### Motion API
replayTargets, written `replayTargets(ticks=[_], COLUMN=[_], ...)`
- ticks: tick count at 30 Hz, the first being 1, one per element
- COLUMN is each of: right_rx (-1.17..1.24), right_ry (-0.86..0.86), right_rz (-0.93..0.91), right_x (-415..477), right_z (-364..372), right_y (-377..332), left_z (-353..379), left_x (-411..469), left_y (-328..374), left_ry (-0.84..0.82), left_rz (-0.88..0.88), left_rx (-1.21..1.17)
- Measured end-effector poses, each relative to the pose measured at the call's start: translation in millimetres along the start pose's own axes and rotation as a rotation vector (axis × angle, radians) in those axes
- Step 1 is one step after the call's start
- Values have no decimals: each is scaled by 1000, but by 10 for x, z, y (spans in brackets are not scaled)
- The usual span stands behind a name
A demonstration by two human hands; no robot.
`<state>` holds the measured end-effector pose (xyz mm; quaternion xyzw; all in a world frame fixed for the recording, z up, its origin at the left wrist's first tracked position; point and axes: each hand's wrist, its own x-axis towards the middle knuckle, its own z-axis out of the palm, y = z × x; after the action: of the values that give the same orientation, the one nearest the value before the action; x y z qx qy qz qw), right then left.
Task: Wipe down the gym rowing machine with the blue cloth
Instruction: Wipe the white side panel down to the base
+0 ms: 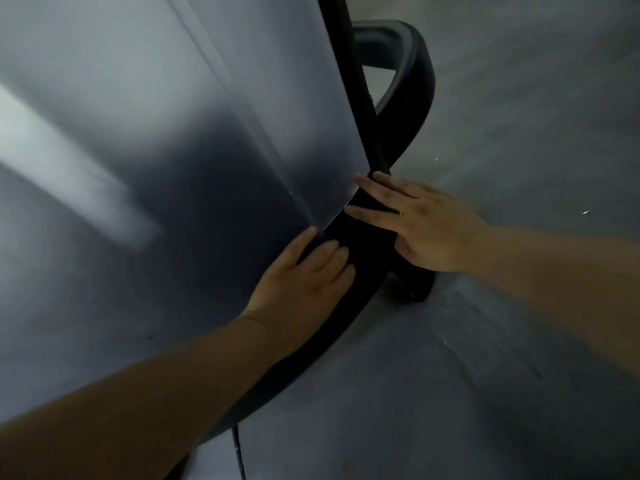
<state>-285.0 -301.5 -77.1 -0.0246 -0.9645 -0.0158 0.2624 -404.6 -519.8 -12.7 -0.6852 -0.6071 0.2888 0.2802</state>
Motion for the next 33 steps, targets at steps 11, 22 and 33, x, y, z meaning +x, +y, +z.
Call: replayTargets(ticks=[11,22,33], right_rx=[165,1823,1443], right_ry=[-166,250,625], right_rz=[247,961,932], right_x=[-257,99,415], right_z=[-73,-296,-203], right_y=[-232,-1093,-1086], left_z=[-258,-597,-782], left_x=[186,384,346], left_y=[-323,-760,-1094], left_ry=[165,29,-5], left_rz=[-78,124,189], left_rx=[5,-257,-133])
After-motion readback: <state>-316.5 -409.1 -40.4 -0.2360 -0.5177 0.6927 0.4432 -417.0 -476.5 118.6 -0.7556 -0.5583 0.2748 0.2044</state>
